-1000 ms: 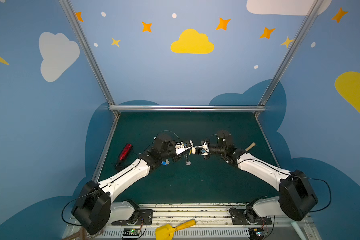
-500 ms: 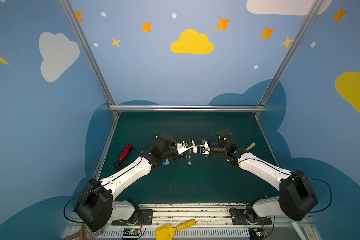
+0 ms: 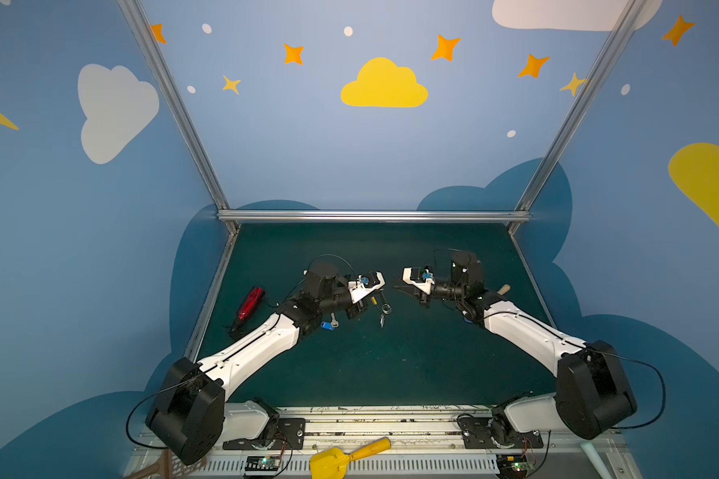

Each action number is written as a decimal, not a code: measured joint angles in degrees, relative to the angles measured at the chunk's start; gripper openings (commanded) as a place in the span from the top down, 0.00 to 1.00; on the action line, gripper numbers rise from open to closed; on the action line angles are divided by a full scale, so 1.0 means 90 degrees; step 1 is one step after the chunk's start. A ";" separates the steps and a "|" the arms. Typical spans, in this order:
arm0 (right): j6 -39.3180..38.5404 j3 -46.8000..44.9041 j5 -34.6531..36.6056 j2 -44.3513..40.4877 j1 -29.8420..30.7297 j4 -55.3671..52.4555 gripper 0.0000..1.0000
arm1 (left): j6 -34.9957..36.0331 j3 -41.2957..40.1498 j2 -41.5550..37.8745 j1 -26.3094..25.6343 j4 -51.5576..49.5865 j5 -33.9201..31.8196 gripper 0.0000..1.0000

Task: Attach keys to a key ring
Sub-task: Pass the keyring.

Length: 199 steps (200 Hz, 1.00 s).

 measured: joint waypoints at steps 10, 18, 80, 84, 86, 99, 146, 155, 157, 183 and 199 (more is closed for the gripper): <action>0.0170 0.0000 -0.0170 0.0000 -0.0007 0.0090 0.73 | -0.0119 -0.0049 0.0000 0.0029 0.0148 0.0095 0.96; 0.0274 0.0000 -0.0299 0.0000 -0.0007 0.0141 0.73 | -0.0211 -0.0083 0.0000 0.0044 0.0262 0.0160 0.96; 0.0877 0.0058 -0.1163 0.0204 0.0012 0.0274 0.75 | -0.0648 -0.0175 0.0000 0.0058 0.0840 0.0413 0.96; 0.0894 0.0068 -0.1200 0.0221 0.0012 0.0272 0.75 | -0.0653 -0.0175 0.0000 0.0058 0.0855 0.0415 0.96; 0.0911 0.0078 -0.1226 0.0236 0.0015 0.0272 0.75 | -0.0668 -0.0175 0.0000 0.0058 0.0867 0.0418 0.96; 0.0969 0.0143 -0.1328 0.0296 0.0041 0.0274 0.77 | -0.0699 -0.0175 0.0000 0.0058 0.0899 0.0432 0.96; 0.1132 0.0287 -0.1518 0.0401 0.0102 0.0304 0.88 | -0.0719 -0.0238 -0.0044 0.0058 0.0923 0.0508 0.96; 0.1139 0.0318 -0.1537 0.0423 0.0119 0.0294 0.90 | -0.0716 -0.0265 -0.0063 0.0058 0.0916 0.0525 0.96; 0.1137 0.0325 -0.1540 0.0427 0.0119 0.0294 0.90 | -0.0716 -0.0267 -0.0066 0.0058 0.0916 0.0527 0.96; 0.1132 0.0401 -0.1591 0.0478 0.0148 0.0248 1.00 | -0.0704 -0.0272 -0.0121 0.0073 0.0865 0.0527 0.96; 0.1071 0.0469 -0.1598 0.0486 0.0168 0.0126 1.00 | -0.0687 -0.0272 -0.0180 0.0083 0.0801 0.0525 0.96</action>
